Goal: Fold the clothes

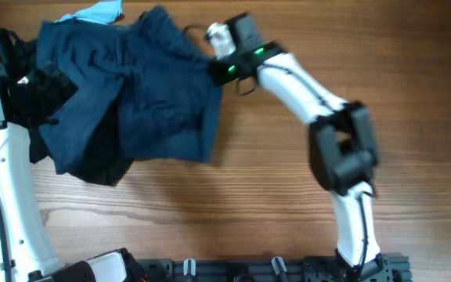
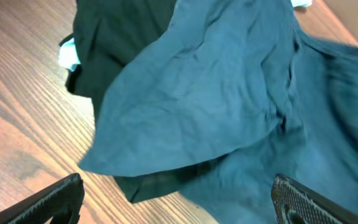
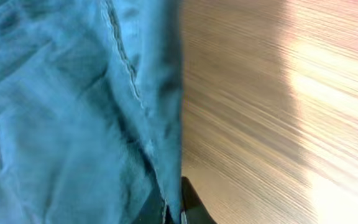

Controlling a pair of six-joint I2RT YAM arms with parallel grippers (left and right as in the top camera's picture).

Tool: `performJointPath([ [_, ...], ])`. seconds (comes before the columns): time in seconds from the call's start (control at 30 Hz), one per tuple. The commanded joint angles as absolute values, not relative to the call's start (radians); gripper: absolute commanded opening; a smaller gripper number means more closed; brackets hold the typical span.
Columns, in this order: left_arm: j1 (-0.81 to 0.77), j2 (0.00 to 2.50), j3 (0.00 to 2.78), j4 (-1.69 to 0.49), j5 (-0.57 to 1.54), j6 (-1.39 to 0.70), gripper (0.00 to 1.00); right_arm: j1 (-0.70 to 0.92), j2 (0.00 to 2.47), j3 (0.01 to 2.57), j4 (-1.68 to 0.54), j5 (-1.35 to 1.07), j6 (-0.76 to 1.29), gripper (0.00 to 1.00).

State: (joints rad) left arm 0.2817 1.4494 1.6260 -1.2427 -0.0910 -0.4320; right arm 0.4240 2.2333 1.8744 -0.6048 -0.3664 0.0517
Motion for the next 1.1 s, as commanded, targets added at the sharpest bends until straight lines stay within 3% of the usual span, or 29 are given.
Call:
performJointPath([
  [0.0, 0.258, 1.455, 1.629, -1.242, -0.041, -0.453, 0.96, 0.309, 2.019, 1.888, -0.751, -0.362, 0.063, 0.04],
  [0.23, 0.044, 1.455, 1.629, -1.196, -0.042, -0.453, 0.97, 0.081, 1.894, 1.887, -1.070, -0.361, 0.042, 0.04],
  [0.47, -0.165, 1.457, 1.629, -1.155, -0.042, -0.455, 0.98, -0.059, 1.927, 1.883, -1.121, -0.336, -0.001, 0.04],
  [0.87, -0.234, 1.586, 1.629, -1.112, -0.023, -0.460, 0.99, -0.192, 2.024, 1.883, -1.244, -0.336, 0.030, 0.05],
  [0.9, -0.234, 1.603, 1.629, -1.109, -0.011, -0.459, 0.99, -0.200, 2.024, 1.883, -1.251, -0.336, 0.031, 0.15],
  [0.93, -0.234, 1.620, 1.629, -1.106, -0.001, -0.455, 0.99, -0.210, 2.024, 1.884, -1.264, -0.343, 0.037, 0.53],
  [0.97, -0.234, 1.639, 1.629, -1.101, 0.012, -0.449, 0.99, -0.221, 2.024, 1.889, -1.283, -0.393, 0.022, 1.00],
  [1.07, -0.234, 1.662, 1.629, -1.085, 0.022, -0.421, 0.99, -0.228, 2.020, 1.937, -1.350, -0.437, -0.016, 1.00],
])
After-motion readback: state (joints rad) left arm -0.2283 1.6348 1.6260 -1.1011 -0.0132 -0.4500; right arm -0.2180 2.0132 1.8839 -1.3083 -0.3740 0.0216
